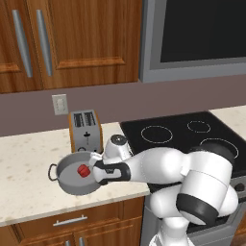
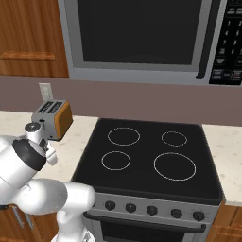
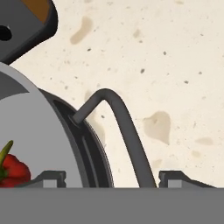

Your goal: Turn on the sink faucet. Then move the bell pepper from the counter to the sink. Turn off the sink. Move the vegetable from the sink to the pot next to the stove. Finally move the pot to the rear right burner.

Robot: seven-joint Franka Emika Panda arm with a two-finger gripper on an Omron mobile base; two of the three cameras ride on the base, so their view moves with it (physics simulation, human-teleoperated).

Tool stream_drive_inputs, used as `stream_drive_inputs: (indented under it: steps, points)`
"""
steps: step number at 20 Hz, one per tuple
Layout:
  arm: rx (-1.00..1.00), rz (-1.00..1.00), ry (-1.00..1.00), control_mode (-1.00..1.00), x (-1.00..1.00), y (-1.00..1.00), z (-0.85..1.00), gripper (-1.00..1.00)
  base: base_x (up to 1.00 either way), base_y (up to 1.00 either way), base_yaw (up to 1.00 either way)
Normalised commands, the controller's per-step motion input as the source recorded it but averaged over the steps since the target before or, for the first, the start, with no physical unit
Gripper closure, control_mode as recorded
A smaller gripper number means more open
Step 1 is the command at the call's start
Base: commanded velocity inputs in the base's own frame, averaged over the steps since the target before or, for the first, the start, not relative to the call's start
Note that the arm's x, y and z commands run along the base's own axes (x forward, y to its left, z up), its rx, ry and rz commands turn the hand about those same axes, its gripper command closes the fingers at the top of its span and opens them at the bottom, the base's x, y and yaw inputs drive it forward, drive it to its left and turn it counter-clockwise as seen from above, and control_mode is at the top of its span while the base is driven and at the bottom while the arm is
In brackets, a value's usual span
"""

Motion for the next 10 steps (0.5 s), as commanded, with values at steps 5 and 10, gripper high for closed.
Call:
stream_drive_inputs:
  steps: [5,10]
  points:
    - [0.0,0.0,0.0,-1.0,0.0,0.01,-0.01,1.0,0.0,0.0,0.0]
    - [0.0,-0.01,-0.03,-1.0,-0.05,0.0,0.0,1.0,0.0,0.0,0.0]
